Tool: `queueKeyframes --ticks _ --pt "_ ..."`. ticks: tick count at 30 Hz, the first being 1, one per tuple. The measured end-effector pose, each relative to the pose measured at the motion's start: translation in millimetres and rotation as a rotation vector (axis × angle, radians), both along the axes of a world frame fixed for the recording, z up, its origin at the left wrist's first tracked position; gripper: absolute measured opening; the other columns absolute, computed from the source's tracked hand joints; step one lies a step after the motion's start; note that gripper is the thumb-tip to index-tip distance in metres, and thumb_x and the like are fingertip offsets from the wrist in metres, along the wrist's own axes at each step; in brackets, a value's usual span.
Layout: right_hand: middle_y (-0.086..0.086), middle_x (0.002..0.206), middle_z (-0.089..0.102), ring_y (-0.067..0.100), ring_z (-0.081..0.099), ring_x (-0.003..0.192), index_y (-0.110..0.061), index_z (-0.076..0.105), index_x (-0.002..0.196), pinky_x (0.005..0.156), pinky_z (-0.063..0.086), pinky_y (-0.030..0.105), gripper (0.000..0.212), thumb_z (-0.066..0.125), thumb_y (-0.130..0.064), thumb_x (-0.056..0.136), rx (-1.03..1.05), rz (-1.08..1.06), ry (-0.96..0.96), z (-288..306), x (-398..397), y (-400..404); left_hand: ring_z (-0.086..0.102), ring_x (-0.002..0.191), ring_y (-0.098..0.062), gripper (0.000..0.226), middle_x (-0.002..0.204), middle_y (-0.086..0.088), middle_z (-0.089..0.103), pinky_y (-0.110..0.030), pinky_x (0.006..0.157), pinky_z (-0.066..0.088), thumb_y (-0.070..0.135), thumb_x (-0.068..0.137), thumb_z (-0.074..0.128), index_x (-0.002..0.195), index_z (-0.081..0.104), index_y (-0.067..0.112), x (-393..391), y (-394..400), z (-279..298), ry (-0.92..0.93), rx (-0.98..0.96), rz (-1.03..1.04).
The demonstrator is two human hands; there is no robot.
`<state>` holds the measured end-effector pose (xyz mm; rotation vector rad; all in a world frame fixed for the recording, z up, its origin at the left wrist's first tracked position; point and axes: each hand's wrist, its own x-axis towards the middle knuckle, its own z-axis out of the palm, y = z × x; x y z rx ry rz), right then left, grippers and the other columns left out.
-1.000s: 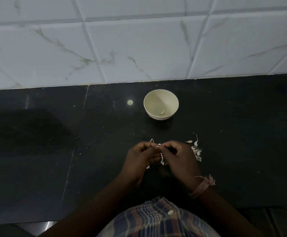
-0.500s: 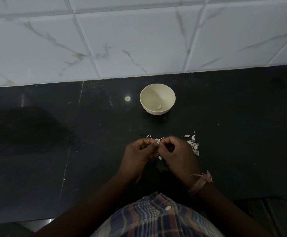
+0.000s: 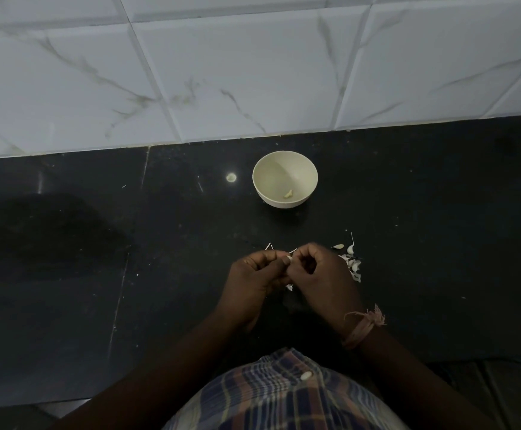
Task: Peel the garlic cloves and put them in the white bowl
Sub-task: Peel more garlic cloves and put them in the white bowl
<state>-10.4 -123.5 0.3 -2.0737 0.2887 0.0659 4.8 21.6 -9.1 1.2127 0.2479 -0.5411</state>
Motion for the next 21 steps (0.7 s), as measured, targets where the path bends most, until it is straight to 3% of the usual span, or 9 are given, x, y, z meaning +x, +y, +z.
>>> queueKeyframes --ticks 6,10,17,21 --pt "-0.004 0.075 0.065 -0.002 0.056 0.063 -0.019 0.063 0.083 0.058 0.042 0.013 0.008 0.065 -0.02 0.09 0.108 -0.002 0.028 0.3 0.4 -2.1 0.071 0.091 -0.02 0.012 0.104 -0.016 0.074 -0.029 0.084 0.06 0.003 0.097 0.06 0.103 0.07 -0.001 2.7 -2.9 5.8 0.082 -0.11 -0.008" --pt "-0.004 0.083 0.063 0.002 0.057 0.072 -0.021 0.062 0.086 0.062 0.043 0.013 0.005 0.065 -0.02 0.089 0.009 0.037 0.004 -2.6 -1.8 -6.2 0.073 0.093 -0.023 0.018 0.105 -0.019 0.074 -0.03 0.081 0.061 0.003 0.097 0.06 0.112 0.067 -0.005 5.7 -2.5 8.5 0.092 -0.115 -0.025" --pt "-0.005 0.088 0.064 0.004 0.059 0.076 -0.022 0.063 0.089 0.063 0.043 0.012 0.005 0.068 -0.021 0.089 0.01 0.075 -0.017 -3.6 -0.1 -8.1 0.072 0.096 -0.025 0.021 0.107 -0.02 0.074 -0.031 0.083 0.06 0.014 0.081 0.072 0.098 0.073 0.001 8.6 -1.5 2.6 0.105 -0.113 -0.008" --pt "-0.005 0.087 0.065 0.004 0.059 0.074 -0.024 0.064 0.089 0.063 0.044 0.014 0.003 0.067 -0.023 0.091 0.018 0.057 -0.004 -9.1 -1.0 -7.6 0.074 0.098 -0.024 0.015 0.109 -0.02 0.075 -0.029 0.084 0.06 0.005 0.091 0.066 0.103 0.073 -0.002 7.8 -1.1 0.8 0.128 -0.151 -0.004"
